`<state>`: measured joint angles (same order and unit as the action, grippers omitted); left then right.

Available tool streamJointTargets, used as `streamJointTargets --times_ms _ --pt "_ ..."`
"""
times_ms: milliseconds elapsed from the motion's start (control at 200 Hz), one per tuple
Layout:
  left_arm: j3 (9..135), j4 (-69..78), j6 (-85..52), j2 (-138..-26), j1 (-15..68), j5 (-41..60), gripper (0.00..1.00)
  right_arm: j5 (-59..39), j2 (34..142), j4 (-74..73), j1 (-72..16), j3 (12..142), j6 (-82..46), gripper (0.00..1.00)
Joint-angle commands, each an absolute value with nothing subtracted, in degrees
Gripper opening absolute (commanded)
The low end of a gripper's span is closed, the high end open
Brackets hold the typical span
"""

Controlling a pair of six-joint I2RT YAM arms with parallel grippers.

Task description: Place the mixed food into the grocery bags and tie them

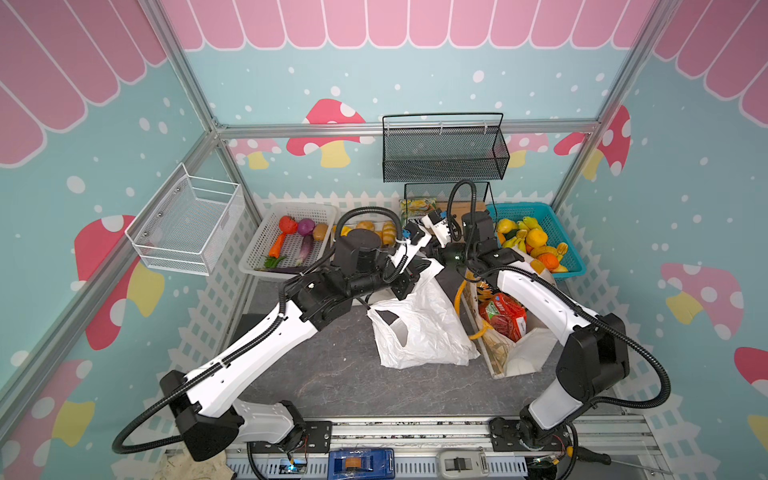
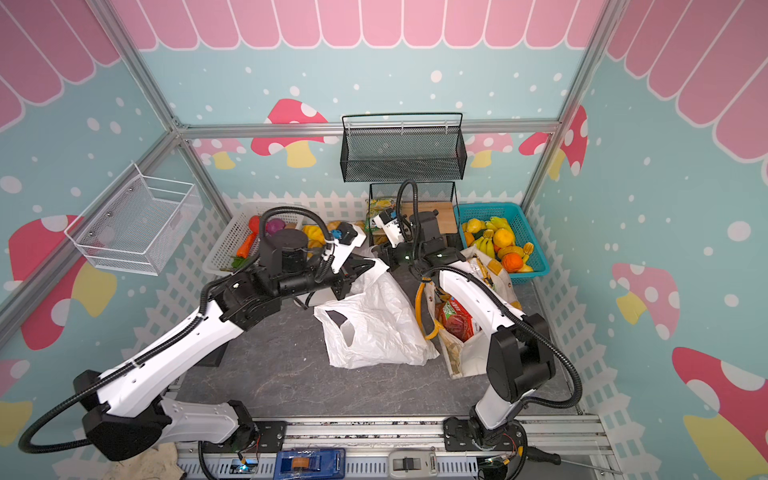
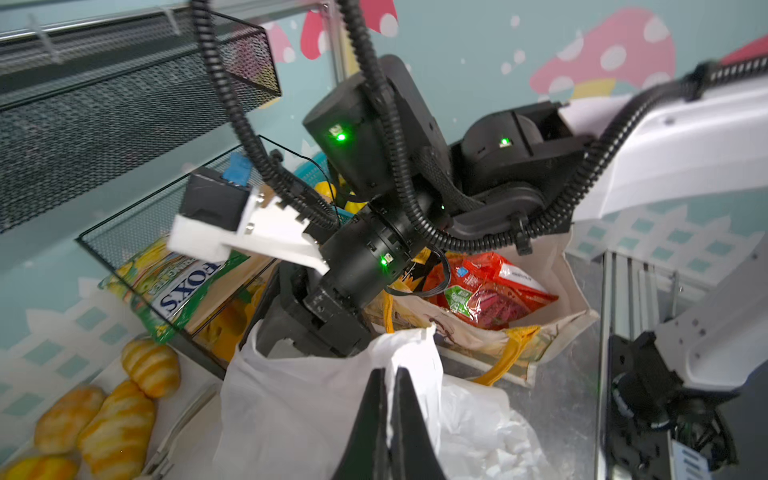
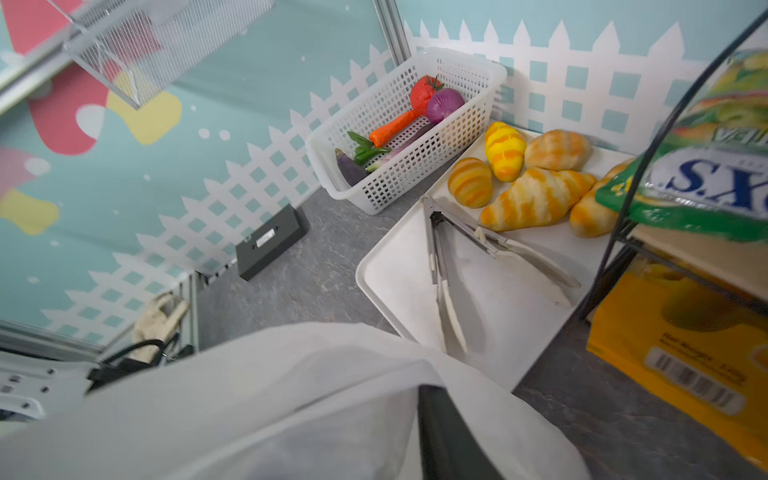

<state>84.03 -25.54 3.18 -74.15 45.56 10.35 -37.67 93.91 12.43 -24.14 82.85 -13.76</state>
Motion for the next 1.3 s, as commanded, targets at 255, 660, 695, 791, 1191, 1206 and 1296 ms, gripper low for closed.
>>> streamJointTargets --times_ms 255,660,695,791,1191,1206,1296 --pt "85.8 -29.1 -17.5 -74.8 45.0 2.3 0.0 -16.1 73.2 20.3 -24.3 76.0 -8.6 0.71" --pt "87.2 -30.2 -20.4 -76.5 43.4 3.5 0.0 -20.4 52.0 5.1 -40.5 51.7 -2.7 0.74" --pt "87.3 -30.2 -20.5 -76.6 43.3 3.5 0.0 -18.8 52.2 3.8 -43.0 51.1 -2.0 0.75" --pt "87.4 -30.4 -20.8 -76.5 43.1 3.4 0.0 -14.5 53.4 -1.5 -48.7 48.9 -0.6 0.76" --pt "88.2 -31.0 -20.4 -76.8 43.2 3.3 0.0 2.9 65.0 -10.4 -58.6 49.5 1.0 0.85" --pt "88.2 -31.0 -20.4 -76.8 43.1 3.3 0.0 3.1 65.4 -10.5 -58.7 49.5 0.9 0.85" --pt "88.4 -31.1 -20.3 -76.7 43.1 3.1 0.0 4.5 67.0 -11.2 -60.0 49.6 0.6 0.86"
